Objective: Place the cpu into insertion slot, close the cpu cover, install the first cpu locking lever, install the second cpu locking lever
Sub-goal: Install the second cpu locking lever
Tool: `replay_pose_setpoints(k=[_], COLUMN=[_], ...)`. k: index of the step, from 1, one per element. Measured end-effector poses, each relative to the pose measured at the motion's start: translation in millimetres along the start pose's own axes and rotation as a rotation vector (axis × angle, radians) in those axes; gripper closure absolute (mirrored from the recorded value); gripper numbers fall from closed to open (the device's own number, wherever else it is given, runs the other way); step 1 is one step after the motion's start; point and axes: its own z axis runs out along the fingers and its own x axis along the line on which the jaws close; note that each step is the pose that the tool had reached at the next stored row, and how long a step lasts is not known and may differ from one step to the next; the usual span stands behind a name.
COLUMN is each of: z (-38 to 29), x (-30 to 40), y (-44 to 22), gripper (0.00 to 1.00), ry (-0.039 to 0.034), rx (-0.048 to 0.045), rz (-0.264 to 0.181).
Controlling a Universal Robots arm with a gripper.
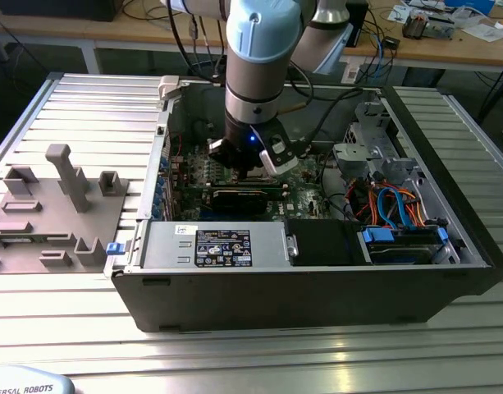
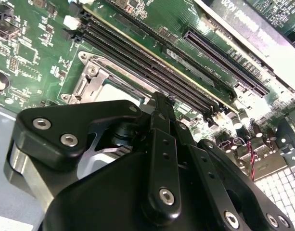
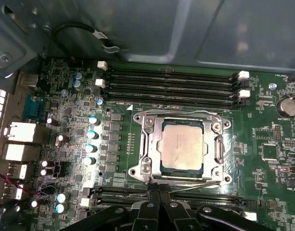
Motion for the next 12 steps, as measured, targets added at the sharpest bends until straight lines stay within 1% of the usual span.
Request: replay_pose_setpoints(k=[7,12], z=[10.9,15.9], x=[7.6,15.1], y=[-0.3,0.4], gripper=[0.89,0.89], ry=[0.0001,-0.0001], rx=[-0.0008,-0.0031], rz=[-0.001,-0.001])
